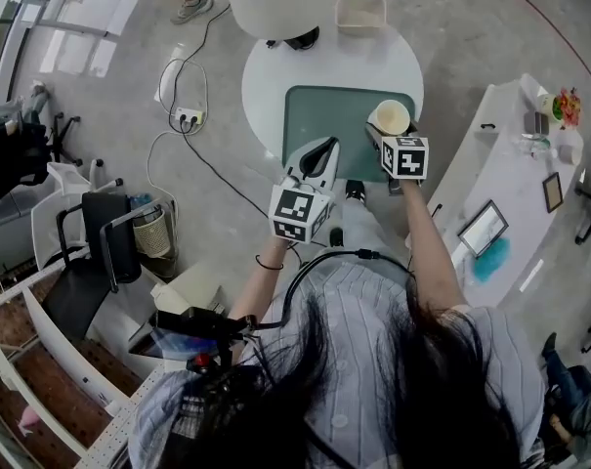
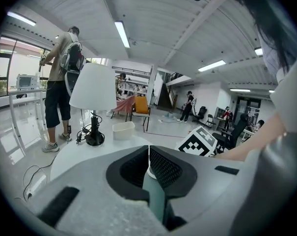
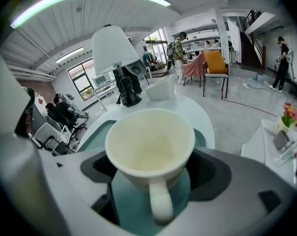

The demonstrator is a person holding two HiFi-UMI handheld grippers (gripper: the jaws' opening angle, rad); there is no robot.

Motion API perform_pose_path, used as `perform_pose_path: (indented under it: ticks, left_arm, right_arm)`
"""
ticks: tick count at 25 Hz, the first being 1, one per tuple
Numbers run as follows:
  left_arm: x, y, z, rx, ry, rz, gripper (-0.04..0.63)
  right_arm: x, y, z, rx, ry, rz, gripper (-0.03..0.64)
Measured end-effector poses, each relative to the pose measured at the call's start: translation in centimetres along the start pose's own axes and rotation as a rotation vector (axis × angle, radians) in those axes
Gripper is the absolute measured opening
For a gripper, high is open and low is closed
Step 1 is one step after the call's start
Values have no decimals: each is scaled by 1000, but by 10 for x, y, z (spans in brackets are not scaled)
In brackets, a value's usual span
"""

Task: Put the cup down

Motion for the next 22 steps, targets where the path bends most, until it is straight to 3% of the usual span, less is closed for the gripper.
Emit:
perform_pose_path:
  ticks: [6, 13, 22]
  left_arm:
    - [-3, -2, 0, 6, 23, -6, 18]
    - [-3, -7, 3, 13, 36, -25, 18]
    - [-5, -14, 11, 27, 40, -43, 18]
  right_arm:
    - [4, -1, -8, -23, -37, 42, 397]
    - [18, 4, -15, -80, -11, 199, 397]
    - [17, 5, -14, -85, 6, 191, 399]
Point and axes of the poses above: the fingertips, and each gripper's own axes: z backward along the fingers, y to its left, x out of its top, the point moved 10 cm from there along z, backward along the fingers, and after that the axes turned 6 degrees about y, right-handed, at the moved point
